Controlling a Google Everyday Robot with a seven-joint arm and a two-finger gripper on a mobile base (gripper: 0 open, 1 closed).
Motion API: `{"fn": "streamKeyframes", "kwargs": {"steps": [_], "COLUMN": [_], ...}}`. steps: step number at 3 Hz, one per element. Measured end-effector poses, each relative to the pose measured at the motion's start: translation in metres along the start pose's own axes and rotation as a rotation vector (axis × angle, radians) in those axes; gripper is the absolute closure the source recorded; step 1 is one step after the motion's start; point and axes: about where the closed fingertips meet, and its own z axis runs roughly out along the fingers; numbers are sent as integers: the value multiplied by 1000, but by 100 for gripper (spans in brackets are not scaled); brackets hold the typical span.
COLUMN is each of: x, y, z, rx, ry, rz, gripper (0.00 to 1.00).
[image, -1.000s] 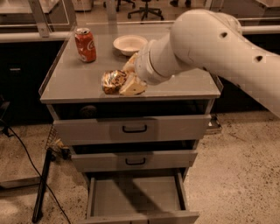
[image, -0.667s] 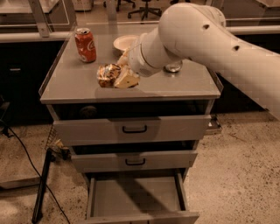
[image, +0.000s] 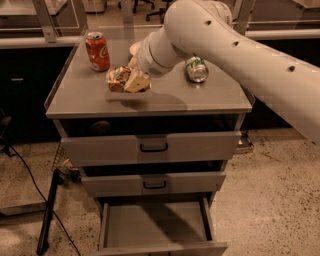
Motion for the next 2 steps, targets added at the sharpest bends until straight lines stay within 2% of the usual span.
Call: {"fn": "streamKeyframes", "kwargs": {"steps": [2], "x": [16], "y": [-14], "z": [30], "rx": [-21], "ry": [33], "rz": [49], "gripper": [100]}}
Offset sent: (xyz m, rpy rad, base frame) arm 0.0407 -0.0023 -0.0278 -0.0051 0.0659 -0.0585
